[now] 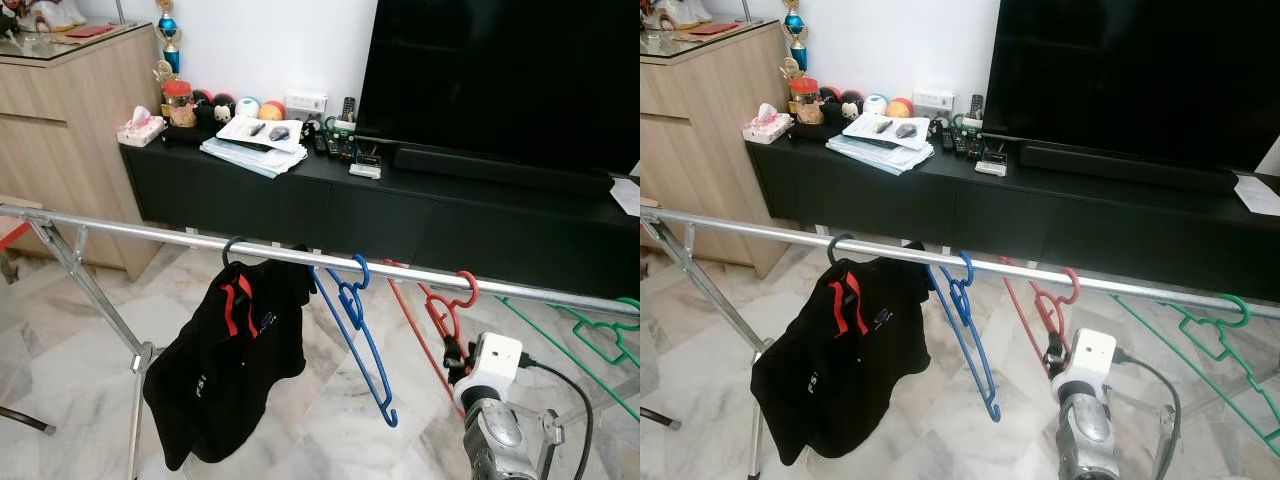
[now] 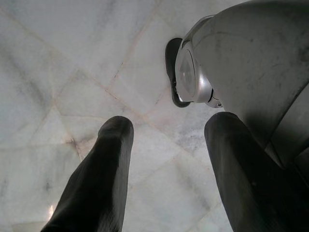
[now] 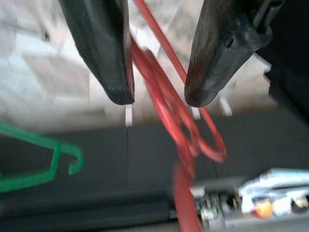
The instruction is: Hang hanger
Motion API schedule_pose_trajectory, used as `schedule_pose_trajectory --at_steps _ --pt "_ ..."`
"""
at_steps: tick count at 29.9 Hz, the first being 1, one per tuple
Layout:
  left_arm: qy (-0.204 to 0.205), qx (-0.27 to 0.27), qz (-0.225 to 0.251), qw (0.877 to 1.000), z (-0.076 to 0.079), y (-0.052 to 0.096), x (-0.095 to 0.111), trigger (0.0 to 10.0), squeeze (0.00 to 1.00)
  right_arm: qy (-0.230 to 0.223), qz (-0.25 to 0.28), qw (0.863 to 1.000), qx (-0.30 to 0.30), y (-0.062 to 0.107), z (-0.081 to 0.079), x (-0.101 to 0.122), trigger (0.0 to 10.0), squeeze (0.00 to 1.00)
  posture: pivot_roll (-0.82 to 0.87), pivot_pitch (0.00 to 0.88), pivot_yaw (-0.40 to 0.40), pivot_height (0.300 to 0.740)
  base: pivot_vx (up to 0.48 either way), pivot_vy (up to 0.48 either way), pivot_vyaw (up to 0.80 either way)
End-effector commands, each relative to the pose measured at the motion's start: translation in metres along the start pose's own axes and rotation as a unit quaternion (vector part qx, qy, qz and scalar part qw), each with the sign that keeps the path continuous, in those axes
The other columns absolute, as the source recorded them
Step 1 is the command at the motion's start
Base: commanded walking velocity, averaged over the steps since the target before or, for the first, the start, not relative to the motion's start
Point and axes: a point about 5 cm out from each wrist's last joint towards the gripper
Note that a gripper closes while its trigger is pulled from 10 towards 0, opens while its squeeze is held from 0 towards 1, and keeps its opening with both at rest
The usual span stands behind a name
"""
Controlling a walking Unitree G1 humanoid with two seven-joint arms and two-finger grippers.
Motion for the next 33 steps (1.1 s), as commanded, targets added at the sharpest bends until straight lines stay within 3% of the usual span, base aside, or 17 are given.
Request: schedule_pose_trajectory --at_steps 1,7,13,17,21,25,31,33 --pt "-0.003 -0.045 -0.009 0.999 0.028 -0.001 -0.006 10.0 0.0 0.009 0.019 1.0 -0.009 0.005 0.002 0.0 10.0 0.0 0.07 0.022 -0.123 0.74 0.0 0.0 0.0" --pt "-0.002 -0.045 -0.01 0.999 0.029 -0.001 -0.006 10.0 0.0 0.021 0.039 0.999 -0.026 0.016 0.007 -0.002 10.0 0.0 0.06 0.031 -0.124 0.74 0.0 0.0 0.0" --pt "-0.001 -0.047 -0.01 0.999 0.03 -0.001 -0.006 10.0 0.0 0.036 0.017 0.999 -0.013 0.029 0.011 -0.018 10.0 0.0 0.05 0.036 -0.13 0.74 0.0 0.0 0.0" --pt "0.001 -0.048 -0.009 0.999 0.031 -0.001 -0.005 10.0 0.0 0.052 -0.107 0.991 0.064 0.05 0.002 -0.065 10.0 0.0 0.04 0.036 -0.133 0.74 0.0 0.0 0.0" --pt "0.001 -0.048 -0.007 0.999 0.032 -0.001 -0.004 10.0 0.0 0.056 -0.156 0.984 0.069 0.06 0.002 -0.081 10.0 0.0 0.06 0.034 -0.134 0.74 0.0 0.0 0.0" --pt "0.004 -0.046 -0.005 0.999 0.031 -0.001 -0.003 10.0 0.0 0.044 -0.168 0.982 0.08 0.064 -0.002 -0.086 10.0 0.0 0.06 0.035 -0.134 0.74 0.0 0.0 0.0" --pt "0.003 -0.046 -0.006 0.999 0.031 -0.001 -0.003 10.0 0.0 0.056 -0.238 0.964 0.103 0.077 -0.007 -0.106 10.0 0.0 0.05 0.033 -0.13 0.74 0.0 0.0 0.0" --pt "0.003 -0.046 -0.005 0.999 0.032 -0.002 -0.002 10.0 0.0 0.028 -0.298 0.95 0.093 0.092 -0.008 -0.122 10.0 0.0 0.05 0.027 -0.126 0.74 0.0 0.0 0.0"
Point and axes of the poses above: a point about 5 cm out from each wrist's last joint towards the gripper, its own y axis pointing back from the gripper into the wrist, its own x axis along the axis of the wrist's last joint, z = x × y, and after that the axes turned 14 degrees about y, right-handed
